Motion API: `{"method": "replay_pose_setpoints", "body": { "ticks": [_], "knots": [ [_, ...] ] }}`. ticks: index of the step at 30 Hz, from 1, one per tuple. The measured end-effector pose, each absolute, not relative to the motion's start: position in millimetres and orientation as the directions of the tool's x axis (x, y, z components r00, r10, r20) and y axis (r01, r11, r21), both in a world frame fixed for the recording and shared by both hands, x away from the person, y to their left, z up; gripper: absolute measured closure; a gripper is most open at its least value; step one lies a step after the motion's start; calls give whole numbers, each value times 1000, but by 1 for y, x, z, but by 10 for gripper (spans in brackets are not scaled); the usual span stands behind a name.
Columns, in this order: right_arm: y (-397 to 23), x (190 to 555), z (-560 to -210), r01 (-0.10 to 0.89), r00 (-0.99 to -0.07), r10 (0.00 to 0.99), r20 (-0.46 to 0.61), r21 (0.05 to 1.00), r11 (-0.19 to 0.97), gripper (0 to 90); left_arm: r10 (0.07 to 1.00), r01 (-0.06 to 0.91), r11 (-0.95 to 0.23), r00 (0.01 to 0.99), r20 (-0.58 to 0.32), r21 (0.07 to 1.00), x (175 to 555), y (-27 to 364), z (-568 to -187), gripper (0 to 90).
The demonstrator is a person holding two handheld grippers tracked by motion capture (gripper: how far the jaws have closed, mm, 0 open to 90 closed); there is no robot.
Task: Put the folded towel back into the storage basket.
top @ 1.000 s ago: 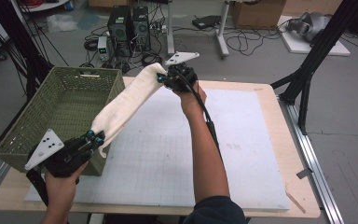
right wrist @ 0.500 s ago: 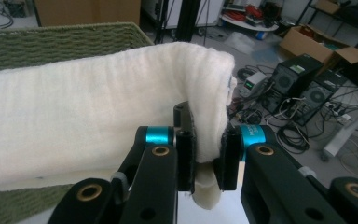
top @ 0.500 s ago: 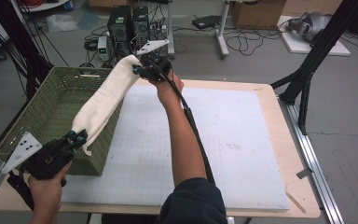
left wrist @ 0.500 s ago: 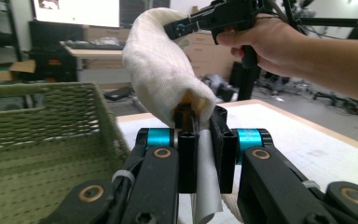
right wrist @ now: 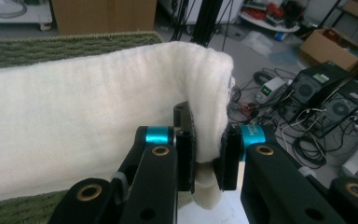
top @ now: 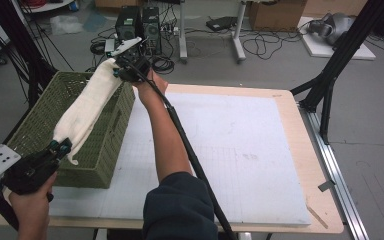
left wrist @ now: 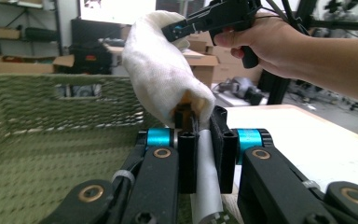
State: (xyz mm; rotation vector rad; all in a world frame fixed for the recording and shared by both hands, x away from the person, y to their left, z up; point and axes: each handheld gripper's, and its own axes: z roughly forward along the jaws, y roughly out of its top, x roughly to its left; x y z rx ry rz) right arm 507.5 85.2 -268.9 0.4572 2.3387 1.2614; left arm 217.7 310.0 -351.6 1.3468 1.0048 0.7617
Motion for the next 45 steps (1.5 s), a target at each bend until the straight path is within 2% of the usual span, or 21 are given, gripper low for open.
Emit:
{"method": "replay_pose_setpoints", "body": {
  "ticks": [7,16,17,18,19,20,23,28,32,33,34,35,36,38,42,45],
  "knots": [
    [124,517,-277,78,-852,473,-225,839,539,812,924,121,77,363,-116,990,217,313,-353,829],
    [154,519,-285,100,-847,492,-201,849,518,812,946,156,141,270,-179,978,218,334,-360,786],
    [159,518,-286,97,-840,499,-215,845,526,806,948,163,147,258,-186,976,218,335,-360,747],
    [164,518,-288,103,-817,530,-228,847,522,689,951,173,159,236,-198,972,219,337,-361,598],
    [164,518,-288,103,-817,530,-228,847,522,689,953,179,165,225,-204,970,220,339,-361,598],
    [165,520,-290,127,-808,552,-208,853,506,577,955,187,178,204,-215,966,220,340,-360,440],
    [163,520,-291,143,-810,555,-189,854,500,554,962,166,183,172,-211,969,217,343,-355,411],
    [144,518,-287,147,-818,546,-180,852,502,515,954,158,197,196,-226,968,217,342,-352,366],
    [117,513,-282,144,-824,539,-177,854,500,478,938,162,202,251,-238,966,220,336,-352,342],
    [100,511,-279,163,-834,534,-139,863,479,428,929,159,214,272,-251,964,221,334,-351,302],
    [100,511,-279,163,-834,534,-139,863,479,428,923,160,216,290,-255,963,222,332,-350,302],
    [83,507,-277,177,-849,517,-109,863,473,401,915,165,216,310,-258,962,223,329,-349,248],
    [83,507,-277,177,-849,517,-109,863,473,401,909,172,211,327,-258,962,224,327,-348,248],
    [59,496,-279,175,-849,513,-125,850,497,332,901,188,206,345,-261,960,226,321,-347,181],
    [32,487,-280,206,-843,527,-107,841,501,269,872,209,193,411,-266,959,228,308,-343,173],
    [-8,475,-271,222,-831,545,-110,833,506,239,848,205,185,461,-261,961,228,296,-339,175]
  ]
}}
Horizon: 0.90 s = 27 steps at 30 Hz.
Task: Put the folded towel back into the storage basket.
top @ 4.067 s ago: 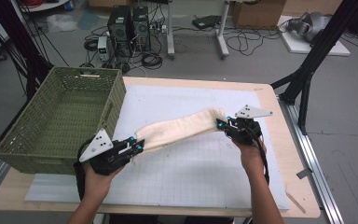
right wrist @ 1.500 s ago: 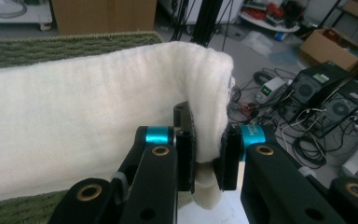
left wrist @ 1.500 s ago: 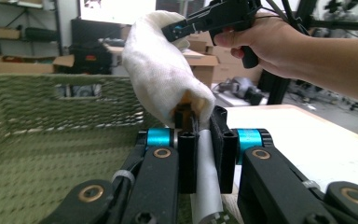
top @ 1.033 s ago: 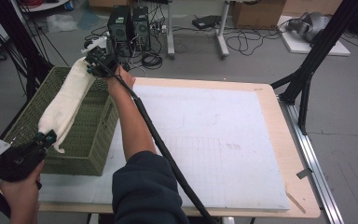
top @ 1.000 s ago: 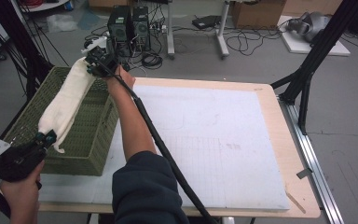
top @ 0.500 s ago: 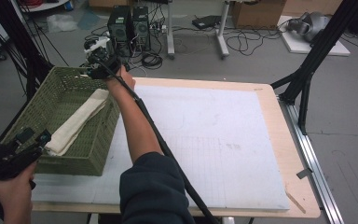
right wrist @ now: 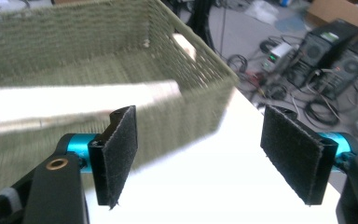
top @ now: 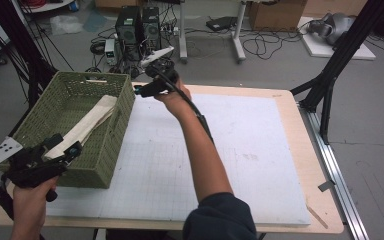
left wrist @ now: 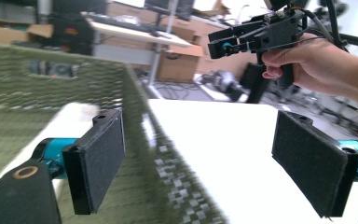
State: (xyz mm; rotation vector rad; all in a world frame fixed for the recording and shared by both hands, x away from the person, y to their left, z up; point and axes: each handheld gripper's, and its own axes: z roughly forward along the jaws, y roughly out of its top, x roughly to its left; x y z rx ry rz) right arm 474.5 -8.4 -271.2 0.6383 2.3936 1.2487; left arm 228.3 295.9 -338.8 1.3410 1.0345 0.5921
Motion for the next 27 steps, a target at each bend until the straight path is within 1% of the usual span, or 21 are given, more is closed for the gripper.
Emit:
{"method": "replay_pose_setpoints", "body": {
  "ticks": [1,2,3,4,6,7,12,15,17,18,21,23,25,27],
  "knots": [
    [-8,475,-271,222,-831,545,-110,833,506,239,838,202,182,480,-259,962,229,292,-338,175],
    [-29,466,-266,216,-822,555,-125,833,509,227,824,197,178,506,-256,964,229,289,-337,175],
    [-29,466,-266,216,-822,555,-125,833,509,227,805,191,177,537,-253,966,230,285,-337,175],
    [-51,455,-262,193,-817,558,-147,841,505,227,791,182,175,560,-249,967,231,282,-336,171],
    [-74,443,-264,203,-801,584,-134,857,474,228,782,150,162,583,-220,975,232,273,-336,170],
    [-74,443,-264,203,-801,584,-134,857,474,228,780,142,146,593,-202,979,232,269,-336,170],
    [-129,410,-284,227,-775,622,-110,871,436,227,740,141,112,649,-177,984,237,245,-336,185],
    [-161,390,-295,252,-745,662,-83,884,394,182,725,167,88,666,-178,982,240,231,-339,185],
    [-182,376,-302,259,-725,685,-67,895,363,180,721,178,70,671,-173,982,242,221,-342,185],
    [-200,364,-310,267,-710,702,-64,898,351,176,720,181,61,673,-168,982,243,215,-343,185],
    [-216,355,-319,281,-694,718,-60,895,347,163,703,195,35,692,-163,980,246,200,-347,185],
    [-235,340,-332,307,-658,753,-30,902,304,162,684,204,6,713,-153,979,247,191,-350,195],
    [-241,335,-337,312,-654,756,-20,904,293,162,668,209,-20,730,-142,978,248,181,-354,195],
    [-251,325,-345,302,-647,762,-34,905,298,162,652,213,-31,745,-142,977,249,172,-358,195]
  ]
}}
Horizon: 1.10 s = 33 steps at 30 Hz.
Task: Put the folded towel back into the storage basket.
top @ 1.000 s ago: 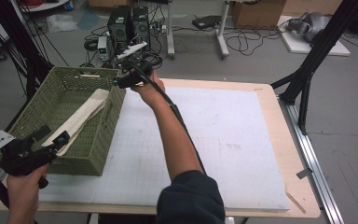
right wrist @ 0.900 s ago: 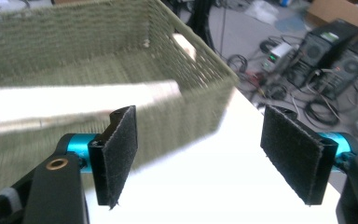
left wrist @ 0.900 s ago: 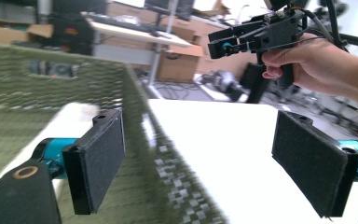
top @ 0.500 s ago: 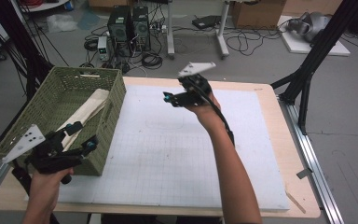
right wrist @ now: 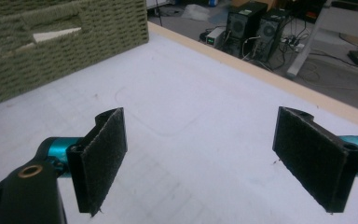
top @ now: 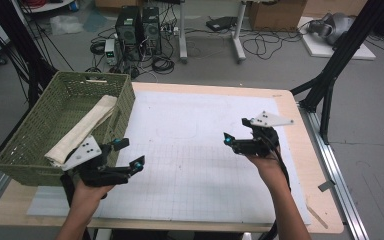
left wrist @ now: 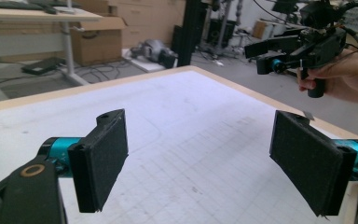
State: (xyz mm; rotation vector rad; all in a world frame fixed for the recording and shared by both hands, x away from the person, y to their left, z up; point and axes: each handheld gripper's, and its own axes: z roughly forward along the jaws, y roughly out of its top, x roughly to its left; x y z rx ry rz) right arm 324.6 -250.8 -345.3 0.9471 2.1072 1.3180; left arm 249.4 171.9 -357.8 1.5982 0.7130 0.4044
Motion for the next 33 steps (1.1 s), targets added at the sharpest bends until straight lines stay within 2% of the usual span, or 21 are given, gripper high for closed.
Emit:
{"method": "replay_pose_setpoints", "body": {
  "ticks": [13,30,33],
  "knots": [
    [-302,270,-380,295,-559,828,-45,922,249,162,616,193,-112,783,-84,975,259,131,-386,189],
    [-324,241,-410,328,-527,849,-35,913,242,162,603,224,-170,794,-78,960,263,119,-413,189],
    [-325,239,-412,332,-531,845,-61,903,274,162,602,224,-174,795,-76,959,262,118,-414,189]
  ]
}}
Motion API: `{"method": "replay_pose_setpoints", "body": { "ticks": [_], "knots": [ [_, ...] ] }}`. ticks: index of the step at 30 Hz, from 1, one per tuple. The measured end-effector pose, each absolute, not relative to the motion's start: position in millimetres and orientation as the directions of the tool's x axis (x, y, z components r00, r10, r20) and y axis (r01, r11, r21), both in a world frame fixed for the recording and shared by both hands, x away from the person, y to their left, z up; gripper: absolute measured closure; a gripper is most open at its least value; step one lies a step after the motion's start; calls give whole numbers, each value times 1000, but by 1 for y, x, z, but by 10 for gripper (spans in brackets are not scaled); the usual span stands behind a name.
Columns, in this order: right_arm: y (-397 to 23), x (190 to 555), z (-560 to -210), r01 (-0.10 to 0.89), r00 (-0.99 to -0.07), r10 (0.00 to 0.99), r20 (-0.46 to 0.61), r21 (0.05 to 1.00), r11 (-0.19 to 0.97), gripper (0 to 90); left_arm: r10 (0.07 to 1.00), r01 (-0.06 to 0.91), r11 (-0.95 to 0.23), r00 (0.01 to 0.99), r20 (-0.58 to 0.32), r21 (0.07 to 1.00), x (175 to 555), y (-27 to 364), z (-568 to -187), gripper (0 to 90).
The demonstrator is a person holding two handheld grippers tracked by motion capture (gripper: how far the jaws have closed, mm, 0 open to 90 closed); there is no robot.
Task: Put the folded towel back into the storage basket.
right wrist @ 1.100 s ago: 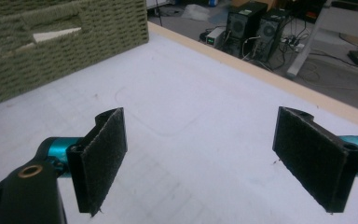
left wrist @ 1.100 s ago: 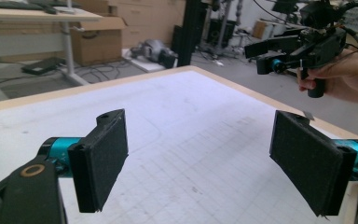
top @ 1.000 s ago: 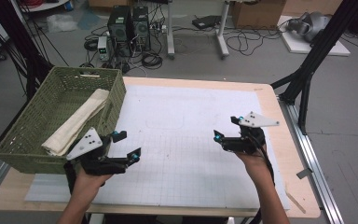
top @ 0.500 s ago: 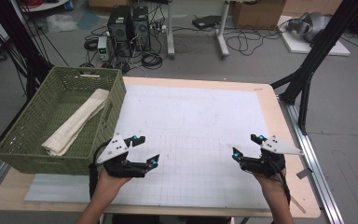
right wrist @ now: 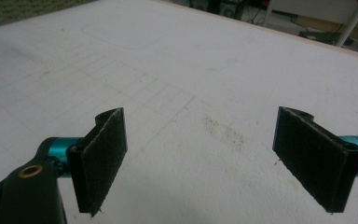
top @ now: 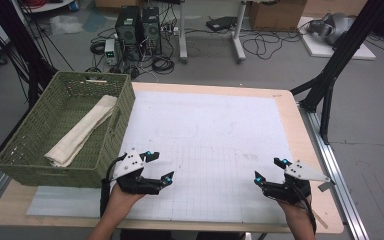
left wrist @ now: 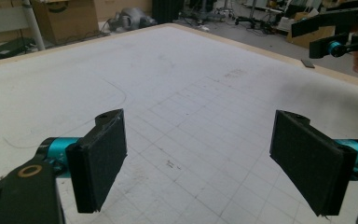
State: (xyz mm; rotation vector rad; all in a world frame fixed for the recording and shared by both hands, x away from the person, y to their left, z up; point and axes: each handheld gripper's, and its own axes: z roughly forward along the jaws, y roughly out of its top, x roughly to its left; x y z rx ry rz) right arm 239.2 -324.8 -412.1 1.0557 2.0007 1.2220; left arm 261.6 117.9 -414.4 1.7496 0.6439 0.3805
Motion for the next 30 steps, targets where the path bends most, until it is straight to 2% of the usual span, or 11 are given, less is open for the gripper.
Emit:
{"method": "replay_pose_setpoints", "body": {
  "ticks": [30],
  "knots": [
    [-327,237,-413,321,-501,862,-73,909,264,162,621,239,-173,779,-82,955,263,123,-421,190]
  ]
}}
